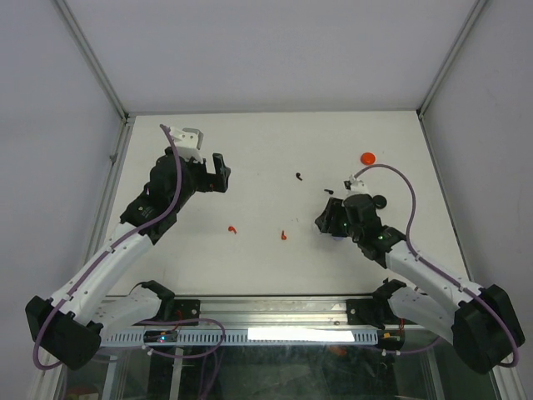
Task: Insert the wireless bluetooth earbuds into the charging case
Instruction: Place the charging case at the center of the board, then pick up the charging case at the center of the board.
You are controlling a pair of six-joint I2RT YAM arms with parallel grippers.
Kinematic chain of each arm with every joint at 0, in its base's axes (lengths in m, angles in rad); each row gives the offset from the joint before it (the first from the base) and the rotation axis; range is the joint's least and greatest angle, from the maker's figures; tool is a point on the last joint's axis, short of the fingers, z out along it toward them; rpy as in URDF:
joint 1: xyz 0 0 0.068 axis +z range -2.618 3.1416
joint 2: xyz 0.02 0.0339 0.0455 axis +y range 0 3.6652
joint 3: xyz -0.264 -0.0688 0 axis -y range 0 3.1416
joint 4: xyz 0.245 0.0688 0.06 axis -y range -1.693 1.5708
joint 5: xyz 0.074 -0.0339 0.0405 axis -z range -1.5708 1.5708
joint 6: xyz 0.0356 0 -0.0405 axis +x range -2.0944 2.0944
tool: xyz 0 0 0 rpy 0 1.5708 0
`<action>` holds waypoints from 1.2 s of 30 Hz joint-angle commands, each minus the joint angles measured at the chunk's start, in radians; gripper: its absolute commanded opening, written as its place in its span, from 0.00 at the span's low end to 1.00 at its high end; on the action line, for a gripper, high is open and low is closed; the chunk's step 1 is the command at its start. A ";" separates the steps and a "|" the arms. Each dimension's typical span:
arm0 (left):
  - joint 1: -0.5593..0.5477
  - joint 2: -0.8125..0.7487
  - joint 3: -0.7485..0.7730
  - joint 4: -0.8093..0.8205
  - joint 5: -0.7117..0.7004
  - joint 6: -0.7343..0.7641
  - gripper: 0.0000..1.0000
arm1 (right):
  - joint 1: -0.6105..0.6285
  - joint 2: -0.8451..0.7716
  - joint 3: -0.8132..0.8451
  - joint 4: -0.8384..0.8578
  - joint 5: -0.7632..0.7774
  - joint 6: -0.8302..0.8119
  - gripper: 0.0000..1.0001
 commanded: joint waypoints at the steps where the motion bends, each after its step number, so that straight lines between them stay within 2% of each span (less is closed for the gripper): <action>1: 0.016 -0.034 0.004 0.038 0.020 0.020 0.99 | -0.005 -0.054 0.069 -0.038 0.064 -0.049 0.57; 8: 0.020 -0.047 0.010 0.025 -0.011 0.012 0.99 | -0.019 -0.076 0.103 -0.070 0.161 -0.100 0.74; 18: 0.048 -0.024 0.031 -0.032 -0.028 -0.018 0.99 | -0.105 -0.059 0.132 -0.075 0.241 -0.095 0.93; 36: 0.122 -0.068 -0.007 -0.048 0.038 -0.010 0.99 | -0.422 0.051 0.164 0.000 0.175 -0.059 0.97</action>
